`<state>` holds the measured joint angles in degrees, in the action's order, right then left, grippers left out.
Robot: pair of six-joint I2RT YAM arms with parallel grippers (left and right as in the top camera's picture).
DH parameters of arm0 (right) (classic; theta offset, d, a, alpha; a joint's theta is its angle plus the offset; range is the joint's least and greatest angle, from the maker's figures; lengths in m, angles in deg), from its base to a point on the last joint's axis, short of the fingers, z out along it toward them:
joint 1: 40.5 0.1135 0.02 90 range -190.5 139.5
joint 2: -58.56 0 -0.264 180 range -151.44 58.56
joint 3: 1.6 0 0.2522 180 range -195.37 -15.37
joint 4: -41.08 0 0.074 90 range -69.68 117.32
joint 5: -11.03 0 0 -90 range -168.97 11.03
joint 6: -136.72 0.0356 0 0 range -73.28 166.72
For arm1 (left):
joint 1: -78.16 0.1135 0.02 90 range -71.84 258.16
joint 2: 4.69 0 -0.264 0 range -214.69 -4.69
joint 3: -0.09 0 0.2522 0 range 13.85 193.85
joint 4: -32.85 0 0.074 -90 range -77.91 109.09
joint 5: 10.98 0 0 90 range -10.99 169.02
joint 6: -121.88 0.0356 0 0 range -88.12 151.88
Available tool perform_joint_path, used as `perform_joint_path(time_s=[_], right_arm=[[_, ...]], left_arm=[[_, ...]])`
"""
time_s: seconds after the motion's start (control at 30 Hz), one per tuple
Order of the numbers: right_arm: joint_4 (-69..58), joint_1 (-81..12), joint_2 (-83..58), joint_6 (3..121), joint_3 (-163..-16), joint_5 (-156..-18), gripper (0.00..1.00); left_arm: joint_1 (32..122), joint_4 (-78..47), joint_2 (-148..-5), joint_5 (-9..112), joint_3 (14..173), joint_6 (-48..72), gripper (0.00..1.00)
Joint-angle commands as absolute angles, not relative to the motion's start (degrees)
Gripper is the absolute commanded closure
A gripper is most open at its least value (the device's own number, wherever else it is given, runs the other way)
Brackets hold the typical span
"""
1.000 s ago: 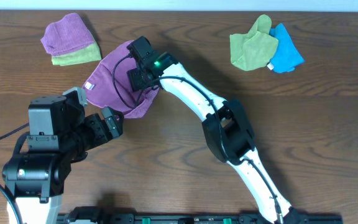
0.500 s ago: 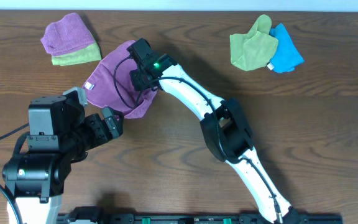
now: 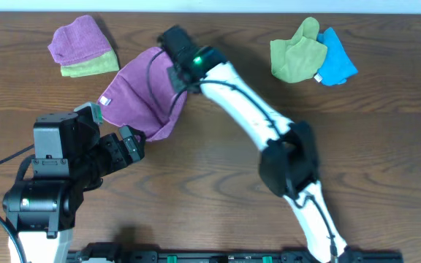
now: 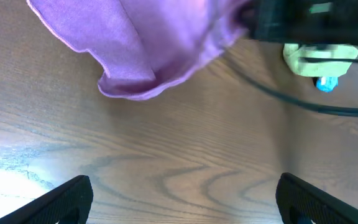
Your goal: Fold the cloth
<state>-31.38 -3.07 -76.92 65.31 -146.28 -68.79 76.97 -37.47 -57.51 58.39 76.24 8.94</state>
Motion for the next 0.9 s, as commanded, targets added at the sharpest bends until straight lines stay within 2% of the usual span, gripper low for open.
perform_joint_path(time_s=[0.0, 0.13, 0.43, 0.87], right_arm=[[-36.3, -5.7, -75.7, 64.3, -147.0, -65.5, 0.99], [-43.1, -7.8, -75.7, 64.5, -146.9, -65.5, 0.99], [-49.7, -10.7, -75.7, 67.0, -144.9, -67.8, 0.98], [-51.6, -10.1, -75.7, 79.2, -129.2, -67.2, 0.99]], left_arm=[[76.9, -37.4, -57.5, 58.5, 77.4, 8.7, 0.05], [76.9, -37.4, -57.6, 58.7, 77.4, 8.7, 0.05], [76.9, -38.1, -62.1, 58.6, 77.3, 5.9, 0.05], [76.9, -38.2, -65.7, 59.5, 77.3, 3.2, 0.05]])
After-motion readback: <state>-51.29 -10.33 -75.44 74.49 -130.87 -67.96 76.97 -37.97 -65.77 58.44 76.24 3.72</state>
